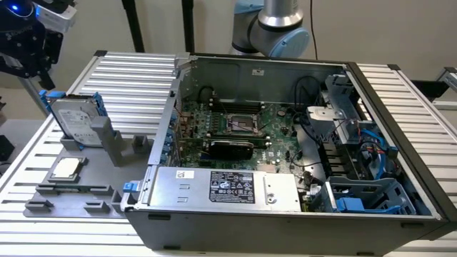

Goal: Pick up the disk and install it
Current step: 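Pick up the disk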

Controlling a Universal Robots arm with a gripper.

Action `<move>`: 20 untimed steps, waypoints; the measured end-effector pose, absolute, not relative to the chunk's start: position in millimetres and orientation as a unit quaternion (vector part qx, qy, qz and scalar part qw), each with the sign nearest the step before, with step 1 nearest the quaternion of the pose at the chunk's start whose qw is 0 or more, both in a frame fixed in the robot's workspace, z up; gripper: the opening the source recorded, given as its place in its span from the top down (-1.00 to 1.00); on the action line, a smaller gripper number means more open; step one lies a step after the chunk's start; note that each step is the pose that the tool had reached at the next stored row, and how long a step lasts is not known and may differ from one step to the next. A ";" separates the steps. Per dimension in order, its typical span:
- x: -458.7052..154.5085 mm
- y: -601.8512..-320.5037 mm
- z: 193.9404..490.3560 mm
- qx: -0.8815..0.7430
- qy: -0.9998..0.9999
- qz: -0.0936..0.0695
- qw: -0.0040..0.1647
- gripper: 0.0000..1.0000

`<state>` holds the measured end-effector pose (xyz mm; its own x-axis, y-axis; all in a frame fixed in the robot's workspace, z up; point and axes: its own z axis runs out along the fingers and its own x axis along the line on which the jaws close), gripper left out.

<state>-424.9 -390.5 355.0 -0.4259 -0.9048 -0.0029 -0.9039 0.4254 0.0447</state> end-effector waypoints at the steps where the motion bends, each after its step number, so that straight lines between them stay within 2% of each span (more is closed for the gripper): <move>1: -424.9 -390.4 354.9 0.543 -0.840 -0.020 0.011 1.00; 20: -425.6 -384.8 353.9 0.644 -0.765 -0.018 0.013 1.00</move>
<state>-425.6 -384.8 353.9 -0.1713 -0.9852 -0.0029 -0.9842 0.1710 0.0447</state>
